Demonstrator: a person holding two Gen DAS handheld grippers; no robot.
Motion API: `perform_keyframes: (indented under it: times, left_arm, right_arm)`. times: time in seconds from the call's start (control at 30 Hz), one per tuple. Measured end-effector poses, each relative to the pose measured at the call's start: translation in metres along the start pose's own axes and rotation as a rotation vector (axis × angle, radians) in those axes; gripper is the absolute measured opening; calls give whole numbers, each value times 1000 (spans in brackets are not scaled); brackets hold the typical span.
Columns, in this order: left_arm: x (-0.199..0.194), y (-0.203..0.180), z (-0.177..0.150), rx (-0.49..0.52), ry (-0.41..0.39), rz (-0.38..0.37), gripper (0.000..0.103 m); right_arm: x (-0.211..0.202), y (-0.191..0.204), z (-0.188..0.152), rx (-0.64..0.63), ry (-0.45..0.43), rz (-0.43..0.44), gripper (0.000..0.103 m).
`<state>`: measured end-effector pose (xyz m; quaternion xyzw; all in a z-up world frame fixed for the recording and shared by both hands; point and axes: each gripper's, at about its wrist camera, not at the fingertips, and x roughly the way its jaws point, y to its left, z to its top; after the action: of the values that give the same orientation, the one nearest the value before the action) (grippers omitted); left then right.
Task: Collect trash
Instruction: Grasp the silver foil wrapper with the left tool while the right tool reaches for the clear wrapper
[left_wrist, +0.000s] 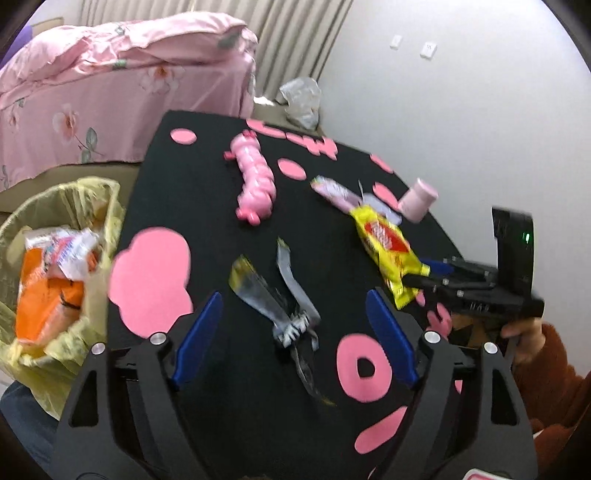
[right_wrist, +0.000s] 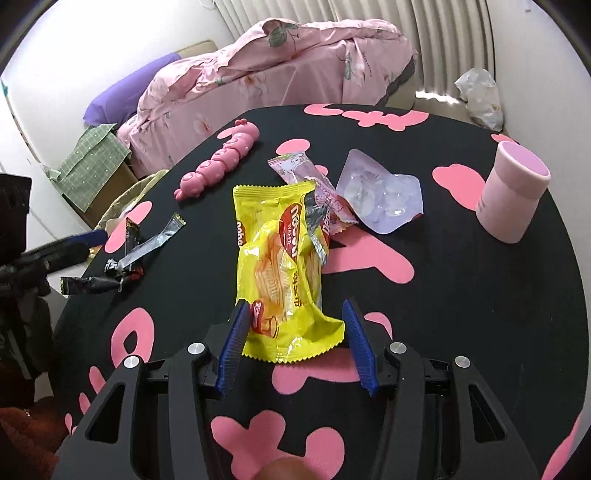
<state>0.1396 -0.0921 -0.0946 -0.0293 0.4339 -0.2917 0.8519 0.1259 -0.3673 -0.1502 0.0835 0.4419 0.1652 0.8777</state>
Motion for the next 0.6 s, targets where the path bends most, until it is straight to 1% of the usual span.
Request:
perform_keyframes:
  times: [0.13,0.27,0.33,0.37,0.4,0.43,0.47,0.53,0.6]
  left_arm:
    - [7,-3,-12,6,40,8,77]
    - [0,-5,-13,1,13,2,77]
    - [1,-4,-11,-28,18,-7,76]
    - [3,-4,-10,-33,22,-5,74]
    - [5,-5,-10,-35,31,3,70]
    - [8,-7,-10,-36,41,10,68]
    - [12,-9,-10,-35,55,14,65]
    - [21,-12,-12,-31,77,13,64]
    - [22,-12,-13,-24,75,20,63]
  right_arm:
    - [-2,6,-3,-25,-14,-28,49]
    - [-10,10,-6,-46,-47,-46,49]
    - [-15,14,-7,-69,-75,-84,49]
    - [-17,16,-7,-84,-85,-104,49]
    - [-19,19,-7,-102,-94,-126,49]
    - [-19,19,-6,-108,-96,-131,49]
    - [-19,20,-6,-109,-96,-128,49]
    - [-15,19,-4,-87,-76,-98,49]
    - [-8,17,-2,-61,-57,-84,49]
